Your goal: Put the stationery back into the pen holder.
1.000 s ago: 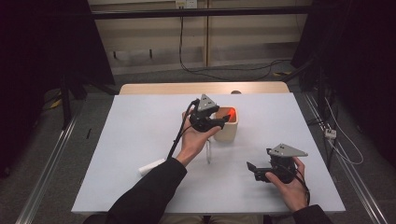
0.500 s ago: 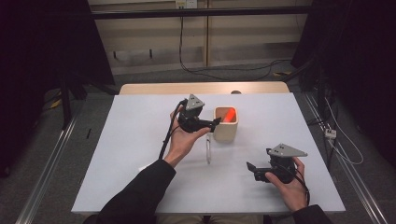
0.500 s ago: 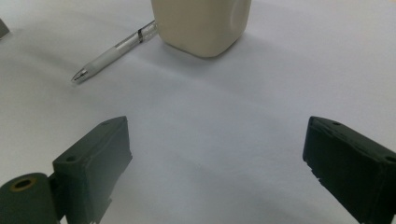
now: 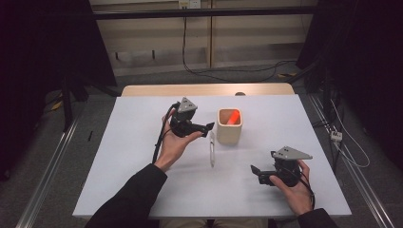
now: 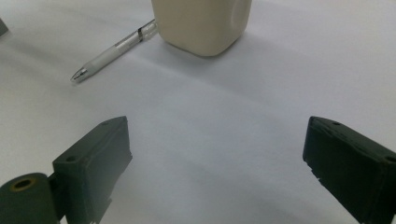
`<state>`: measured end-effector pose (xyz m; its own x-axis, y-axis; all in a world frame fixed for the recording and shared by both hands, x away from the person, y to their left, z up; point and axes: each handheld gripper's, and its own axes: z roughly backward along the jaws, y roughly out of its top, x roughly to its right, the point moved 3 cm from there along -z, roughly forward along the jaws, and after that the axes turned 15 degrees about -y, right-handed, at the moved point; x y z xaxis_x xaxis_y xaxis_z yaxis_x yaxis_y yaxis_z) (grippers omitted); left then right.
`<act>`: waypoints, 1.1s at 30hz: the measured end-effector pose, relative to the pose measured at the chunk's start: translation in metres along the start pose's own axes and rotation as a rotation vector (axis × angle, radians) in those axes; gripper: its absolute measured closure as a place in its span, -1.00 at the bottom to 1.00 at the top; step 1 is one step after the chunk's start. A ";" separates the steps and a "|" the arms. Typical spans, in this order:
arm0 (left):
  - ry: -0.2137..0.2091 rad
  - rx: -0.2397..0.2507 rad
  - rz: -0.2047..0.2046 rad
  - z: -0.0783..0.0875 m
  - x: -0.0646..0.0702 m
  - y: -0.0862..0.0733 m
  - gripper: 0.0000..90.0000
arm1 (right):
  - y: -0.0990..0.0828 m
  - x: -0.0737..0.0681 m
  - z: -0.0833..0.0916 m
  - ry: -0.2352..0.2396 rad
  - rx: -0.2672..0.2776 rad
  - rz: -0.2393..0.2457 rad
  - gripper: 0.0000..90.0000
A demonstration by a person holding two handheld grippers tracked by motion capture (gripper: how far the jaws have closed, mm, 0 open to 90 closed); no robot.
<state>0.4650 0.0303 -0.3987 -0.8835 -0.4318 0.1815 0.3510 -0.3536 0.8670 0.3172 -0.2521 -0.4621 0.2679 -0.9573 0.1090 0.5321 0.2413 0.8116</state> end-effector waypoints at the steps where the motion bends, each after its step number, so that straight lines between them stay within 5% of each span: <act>1: -0.003 0.000 0.002 0.002 -0.001 -0.001 -0.76 | 0.000 0.000 0.000 0.001 0.000 0.002 -0.83; 20: -0.002 -0.038 -0.031 0.033 0.000 -0.017 -0.65 | 0.000 -0.002 -0.001 0.002 0.000 0.006 -0.83; 33: -0.014 -0.053 -0.013 0.066 0.002 -0.036 -0.81 | 0.001 -0.002 0.000 0.005 0.003 0.007 -0.84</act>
<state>0.4305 0.0967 -0.3988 -0.8922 -0.4155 0.1771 0.3550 -0.4028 0.8436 0.3174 -0.2497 -0.4618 0.2758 -0.9547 0.1115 0.5279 0.2474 0.8125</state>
